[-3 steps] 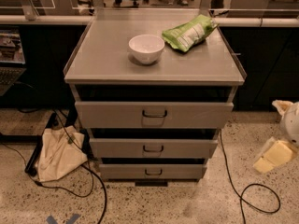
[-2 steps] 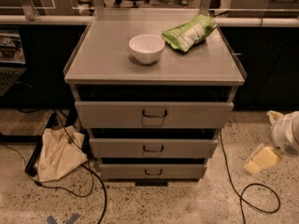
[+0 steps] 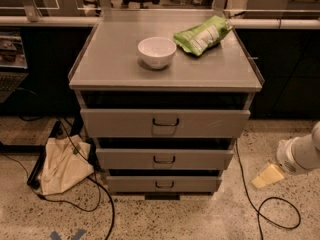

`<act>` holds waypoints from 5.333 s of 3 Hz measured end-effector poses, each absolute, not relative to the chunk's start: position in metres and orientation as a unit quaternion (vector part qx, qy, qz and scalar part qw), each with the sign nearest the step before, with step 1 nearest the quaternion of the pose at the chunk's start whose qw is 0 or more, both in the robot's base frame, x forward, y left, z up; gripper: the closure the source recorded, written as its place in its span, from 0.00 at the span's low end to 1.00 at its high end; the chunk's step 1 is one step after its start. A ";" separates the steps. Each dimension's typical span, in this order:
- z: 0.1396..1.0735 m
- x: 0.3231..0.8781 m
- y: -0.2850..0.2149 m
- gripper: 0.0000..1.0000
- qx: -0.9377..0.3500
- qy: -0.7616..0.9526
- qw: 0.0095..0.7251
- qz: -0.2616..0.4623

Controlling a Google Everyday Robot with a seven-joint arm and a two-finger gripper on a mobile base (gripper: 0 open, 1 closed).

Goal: Open bottom drawer

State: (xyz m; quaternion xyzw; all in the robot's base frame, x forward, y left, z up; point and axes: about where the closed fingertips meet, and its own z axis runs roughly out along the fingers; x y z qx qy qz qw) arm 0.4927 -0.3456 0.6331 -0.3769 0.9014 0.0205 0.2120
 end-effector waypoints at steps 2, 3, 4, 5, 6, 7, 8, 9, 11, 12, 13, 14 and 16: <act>0.623 0.492 -0.345 0.49 -0.375 0.903 0.207 0.027; 0.623 0.492 -0.345 0.73 -0.375 0.903 0.207 0.027; 0.623 0.492 -0.345 0.96 -0.375 0.903 0.207 0.027; 0.590 0.492 -0.341 1.00 -0.340 0.905 0.253 0.041; 0.532 0.502 -0.337 1.00 -0.272 0.912 0.300 0.066; 0.467 0.518 -0.333 1.00 -0.198 0.921 0.326 0.082; 0.418 0.530 -0.327 1.00 -0.132 0.931 0.330 0.077; 0.420 0.549 -0.336 1.00 -0.112 0.925 0.360 0.052; 0.410 0.549 -0.334 1.00 -0.087 0.921 0.376 0.053; 0.376 0.554 -0.328 1.00 -0.036 0.914 0.398 0.069; 0.315 0.552 -0.314 1.00 0.011 0.908 0.412 0.080; 0.294 0.545 -0.308 1.00 0.014 0.897 0.436 0.071; 0.273 0.544 -0.292 1.00 -0.012 0.891 0.450 0.063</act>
Offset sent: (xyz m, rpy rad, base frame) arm -0.0005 0.0001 -0.0104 0.0085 0.0145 -0.0010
